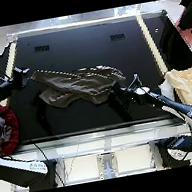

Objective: Fold the shirts.

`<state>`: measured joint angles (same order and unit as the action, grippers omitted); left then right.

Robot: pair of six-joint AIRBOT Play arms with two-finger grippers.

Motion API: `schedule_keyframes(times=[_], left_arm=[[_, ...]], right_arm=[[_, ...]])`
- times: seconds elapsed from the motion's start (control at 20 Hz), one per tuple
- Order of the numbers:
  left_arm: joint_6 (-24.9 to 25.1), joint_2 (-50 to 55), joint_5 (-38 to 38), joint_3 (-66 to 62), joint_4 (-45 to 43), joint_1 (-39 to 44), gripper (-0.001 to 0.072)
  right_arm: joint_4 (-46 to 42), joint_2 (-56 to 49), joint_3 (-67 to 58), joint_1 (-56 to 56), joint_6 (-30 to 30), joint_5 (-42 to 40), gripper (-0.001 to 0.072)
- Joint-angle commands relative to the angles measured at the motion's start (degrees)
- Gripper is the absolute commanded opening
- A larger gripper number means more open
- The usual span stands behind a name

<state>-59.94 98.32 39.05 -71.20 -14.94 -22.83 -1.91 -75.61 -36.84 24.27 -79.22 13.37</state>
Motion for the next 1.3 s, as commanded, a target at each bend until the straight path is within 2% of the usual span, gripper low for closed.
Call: schedule_keyframes(times=[0.0,0.3,0.4,0.55,0.6,0.65,0.85,0.95,1.05,1.25], left_arm=[[-1.3,5.1,-0.9,0.0,0.3,-0.1,0.0648],[1.6,8.2,-3.0,-3.6,0.4,0.6,0.0646],[1.4,10.3,-2.9,-6.5,0.3,1.7,0.0588],[1.4,12.3,-4.2,-8.3,0.3,3.2,0.0565],[1.4,12.7,-5.0,-8.5,0.3,3.5,0.0506],[1.4,13.0,-5.4,-8.7,0.2,3.5,0.0484],[1.2,13.7,-5.7,-8.8,0.2,3.5,0.0467],[1.3,13.2,-3.9,-9.2,0.4,2.9,0.0509],[2.0,11.8,-2.1,-9.2,0.0,1.4,0.0518],[2.1,10.9,8.5,-9.2,-3.5,-3.1,0.0518]], right_arm=[[-1.2,0.0,-2.1,0.0,0.9,1.8,0.0016],[-1.6,0.1,-2.2,0.1,0.9,2.9,0.0016],[-1.6,0.1,-2.2,0.1,0.9,3.7,0.0016],[-1.5,0.1,-2.2,0.1,0.9,5.2,0.0016],[-1.5,0.1,-2.2,0.0,0.9,5.5,0.0016],[-1.5,0.1,-2.2,0.1,0.9,5.5,0.0016],[-1.5,0.1,-2.2,0.0,0.9,5.5,0.0016],[-1.5,0.2,-2.2,0.0,0.9,5.5,0.0016],[-1.5,0.1,-2.2,0.0,0.9,5.5,0.0016],[-1.5,0.2,-2.2,0.0,0.9,5.5,0.0016]])
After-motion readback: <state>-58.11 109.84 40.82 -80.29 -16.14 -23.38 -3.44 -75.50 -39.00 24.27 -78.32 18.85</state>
